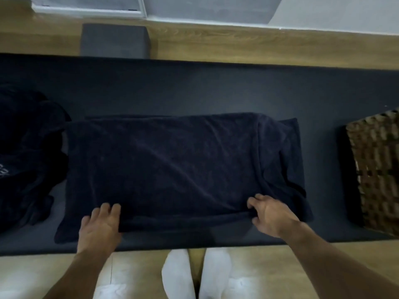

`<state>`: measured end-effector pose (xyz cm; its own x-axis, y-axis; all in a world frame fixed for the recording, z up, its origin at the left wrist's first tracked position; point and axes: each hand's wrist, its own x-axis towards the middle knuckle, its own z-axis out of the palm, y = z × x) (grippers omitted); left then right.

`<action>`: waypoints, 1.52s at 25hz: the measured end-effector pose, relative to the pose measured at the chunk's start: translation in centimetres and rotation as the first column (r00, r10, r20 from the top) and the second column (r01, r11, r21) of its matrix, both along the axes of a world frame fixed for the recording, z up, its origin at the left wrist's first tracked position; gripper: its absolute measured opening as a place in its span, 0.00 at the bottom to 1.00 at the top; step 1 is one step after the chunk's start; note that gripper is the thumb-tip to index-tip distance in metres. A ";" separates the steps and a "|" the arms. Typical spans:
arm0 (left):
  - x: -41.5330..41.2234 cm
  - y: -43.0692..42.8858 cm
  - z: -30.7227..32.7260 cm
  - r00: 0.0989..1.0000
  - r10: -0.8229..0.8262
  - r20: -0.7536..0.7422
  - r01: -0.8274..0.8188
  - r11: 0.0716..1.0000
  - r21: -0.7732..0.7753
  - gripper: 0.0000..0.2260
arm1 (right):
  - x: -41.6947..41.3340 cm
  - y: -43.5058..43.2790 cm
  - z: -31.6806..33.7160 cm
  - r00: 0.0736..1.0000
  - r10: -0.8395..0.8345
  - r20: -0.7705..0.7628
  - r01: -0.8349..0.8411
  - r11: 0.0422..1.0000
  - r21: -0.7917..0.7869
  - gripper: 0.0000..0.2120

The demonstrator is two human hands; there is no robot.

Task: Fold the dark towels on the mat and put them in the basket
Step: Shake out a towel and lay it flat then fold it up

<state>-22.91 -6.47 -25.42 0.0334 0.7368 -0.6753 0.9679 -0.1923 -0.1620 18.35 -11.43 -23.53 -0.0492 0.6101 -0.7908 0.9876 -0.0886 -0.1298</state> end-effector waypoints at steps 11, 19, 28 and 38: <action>25.4 2.3 0.7 0.678 -0.322 0.661 0.194 0.945 0.261 0.15 | 2.5 2.9 -1.6 0.875 -0.481 0.052 0.404 0.784 0.471 0.24; 41.3 7.3 0.2 0.725 0.057 0.687 -0.086 0.996 0.008 0.22 | 6.4 0.3 -2.9 0.768 -0.641 -0.001 0.566 0.678 0.469 0.14; 47.3 13.8 1.2 0.533 0.397 0.747 -0.367 0.904 -0.218 0.11 | 8.5 -3.1 -2.6 0.118 -0.964 -0.239 0.915 0.012 0.403 0.10; 42.9 7.7 -2.0 0.678 -0.488 0.550 0.532 0.842 0.092 0.29 | 9.6 -3.9 -2.9 0.043 -0.996 -0.083 0.907 0.004 0.422 0.08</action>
<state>20.01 1.26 -27.41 0.7574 0.4484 -0.4746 0.6358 -0.6720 0.3798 27.94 -15.33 -26.39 0.8830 0.1257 -0.4523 0.0171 -0.9715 -0.2366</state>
